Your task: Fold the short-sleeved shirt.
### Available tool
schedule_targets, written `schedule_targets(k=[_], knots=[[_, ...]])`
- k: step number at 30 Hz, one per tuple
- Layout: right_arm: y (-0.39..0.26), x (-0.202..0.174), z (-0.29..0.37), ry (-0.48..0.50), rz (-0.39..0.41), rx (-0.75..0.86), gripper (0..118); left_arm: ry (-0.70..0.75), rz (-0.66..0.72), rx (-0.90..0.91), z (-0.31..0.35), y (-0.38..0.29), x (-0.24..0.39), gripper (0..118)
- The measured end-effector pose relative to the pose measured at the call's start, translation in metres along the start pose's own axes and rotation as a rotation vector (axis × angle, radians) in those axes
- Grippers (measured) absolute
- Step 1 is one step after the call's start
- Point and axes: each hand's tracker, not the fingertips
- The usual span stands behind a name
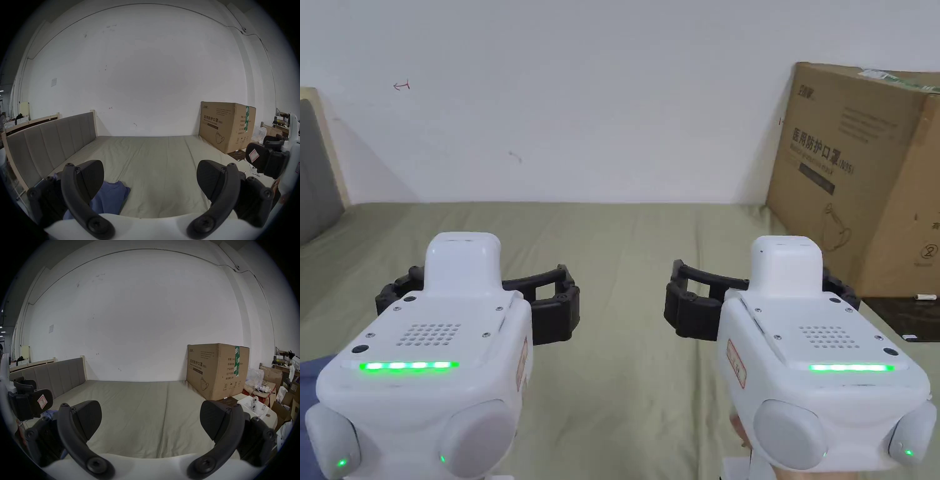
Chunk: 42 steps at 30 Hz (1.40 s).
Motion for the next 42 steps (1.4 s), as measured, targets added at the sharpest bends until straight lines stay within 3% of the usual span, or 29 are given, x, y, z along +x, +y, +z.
schedule_targets(k=[42], knots=[[-0.0035, 0.0030, -0.0045, 0.012, -0.008, -0.020, 118, -0.002, 0.002, -0.024, -0.0052, -0.0034, -0.0035, 115]])
